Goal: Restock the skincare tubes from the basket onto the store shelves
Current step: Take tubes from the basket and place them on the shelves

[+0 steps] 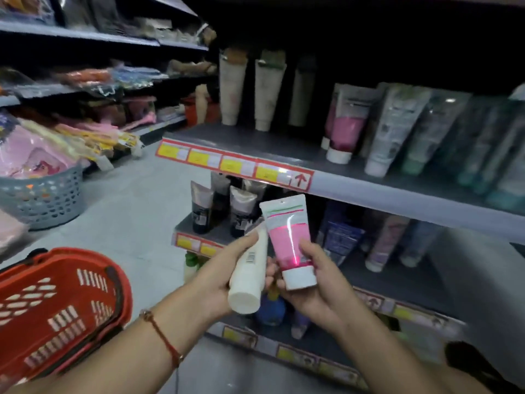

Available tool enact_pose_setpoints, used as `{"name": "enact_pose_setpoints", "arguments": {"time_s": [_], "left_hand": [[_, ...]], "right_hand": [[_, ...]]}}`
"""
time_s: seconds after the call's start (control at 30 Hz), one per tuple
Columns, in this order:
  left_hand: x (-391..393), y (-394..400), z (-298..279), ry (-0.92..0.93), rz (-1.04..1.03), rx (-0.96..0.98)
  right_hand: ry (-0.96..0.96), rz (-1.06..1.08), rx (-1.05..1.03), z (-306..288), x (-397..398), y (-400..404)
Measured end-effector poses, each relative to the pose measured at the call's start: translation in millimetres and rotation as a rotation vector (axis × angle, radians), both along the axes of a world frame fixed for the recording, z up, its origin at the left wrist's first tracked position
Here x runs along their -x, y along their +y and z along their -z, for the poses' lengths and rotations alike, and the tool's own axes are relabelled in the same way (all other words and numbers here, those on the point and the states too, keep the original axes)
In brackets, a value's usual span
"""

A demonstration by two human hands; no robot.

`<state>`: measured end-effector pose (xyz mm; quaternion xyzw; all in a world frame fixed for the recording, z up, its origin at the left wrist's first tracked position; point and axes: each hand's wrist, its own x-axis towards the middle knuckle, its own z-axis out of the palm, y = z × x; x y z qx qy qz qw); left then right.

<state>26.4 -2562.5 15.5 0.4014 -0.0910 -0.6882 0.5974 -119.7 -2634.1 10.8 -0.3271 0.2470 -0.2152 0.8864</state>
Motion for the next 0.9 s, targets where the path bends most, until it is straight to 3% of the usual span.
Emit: {"name": "enact_pose_setpoints", "arguments": {"time_s": [0.17, 0.33, 0.63, 0.77, 0.9], "left_hand": [[5, -9, -28, -0.03, -0.13, 0.022], [8, -3, -37, -0.024, -0.129, 0.067], [-4, 6, -46, -0.076, -0.188, 0.172], [-6, 8, -49, -0.088, -0.219, 0.185], [-10, 12, -49, -0.097, -0.216, 0.21]], "right_hand": [[0.043, 0.169, 0.218, -10, 27, 4], [0.093, 0.339, 0.4, -25, 33, 3], [0.46, 0.788, 1.105, -127, 18, -44], [0.676, 0.805, 1.301, -148, -6, -87], [0.783, 0.743, 1.349, -136, -28, -110]]}}
